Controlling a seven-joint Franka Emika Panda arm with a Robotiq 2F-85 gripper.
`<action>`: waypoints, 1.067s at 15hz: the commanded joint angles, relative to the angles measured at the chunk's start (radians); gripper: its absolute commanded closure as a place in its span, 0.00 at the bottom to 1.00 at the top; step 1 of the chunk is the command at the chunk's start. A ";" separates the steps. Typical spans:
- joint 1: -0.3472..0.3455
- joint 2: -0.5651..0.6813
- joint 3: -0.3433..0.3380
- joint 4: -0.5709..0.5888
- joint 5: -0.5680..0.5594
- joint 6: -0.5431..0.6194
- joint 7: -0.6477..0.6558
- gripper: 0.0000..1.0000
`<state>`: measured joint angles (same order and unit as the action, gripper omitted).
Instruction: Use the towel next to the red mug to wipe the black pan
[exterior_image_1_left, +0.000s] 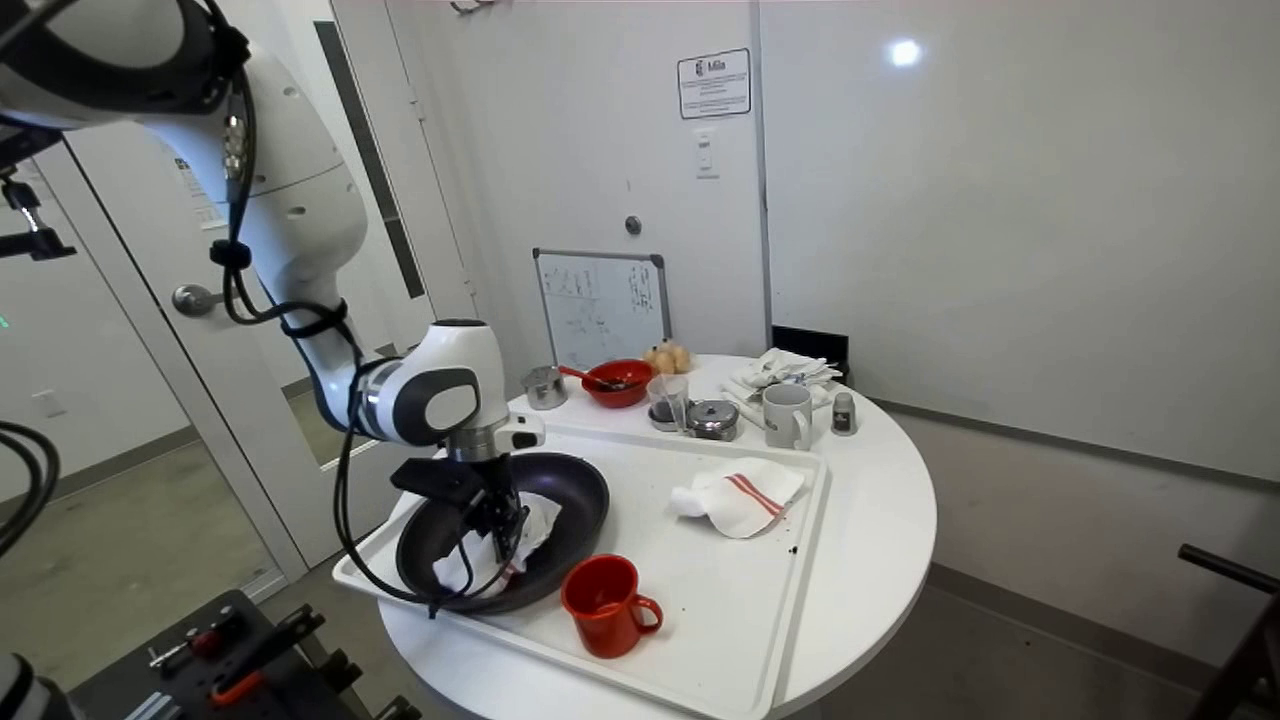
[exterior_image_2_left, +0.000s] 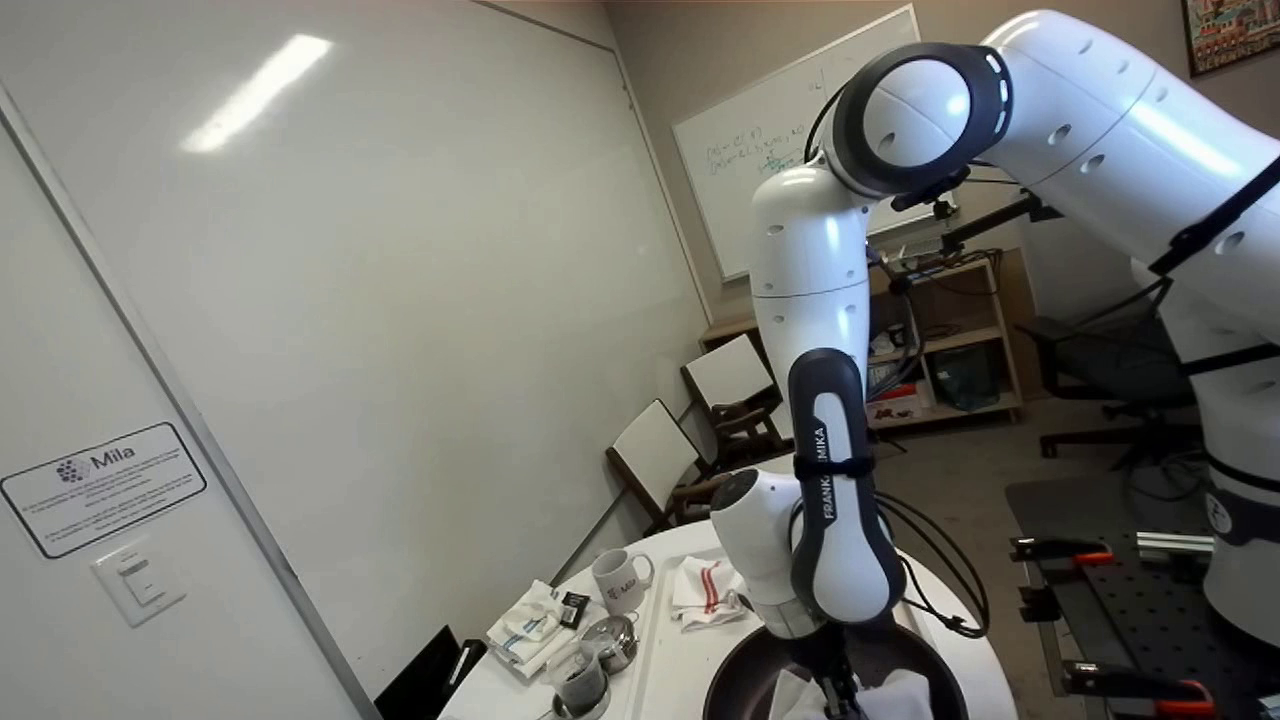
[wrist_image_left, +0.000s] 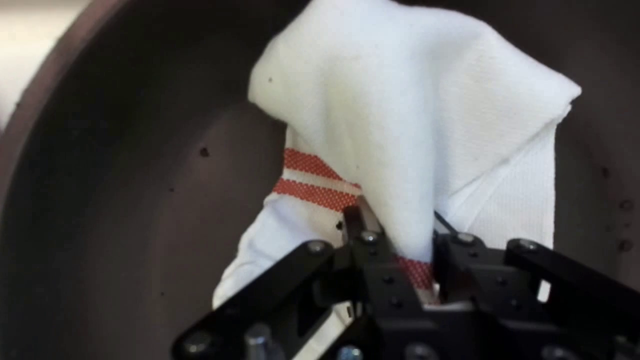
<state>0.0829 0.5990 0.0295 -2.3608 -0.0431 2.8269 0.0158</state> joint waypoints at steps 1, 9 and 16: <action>0.009 -0.003 0.022 -0.058 -0.012 0.019 -0.028 0.96; 0.104 -0.016 0.016 -0.085 -0.085 0.056 -0.031 0.96; 0.117 0.000 0.004 -0.035 -0.100 0.062 -0.033 0.96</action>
<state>0.1968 0.5763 0.0478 -2.4247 -0.1325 2.8691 -0.0196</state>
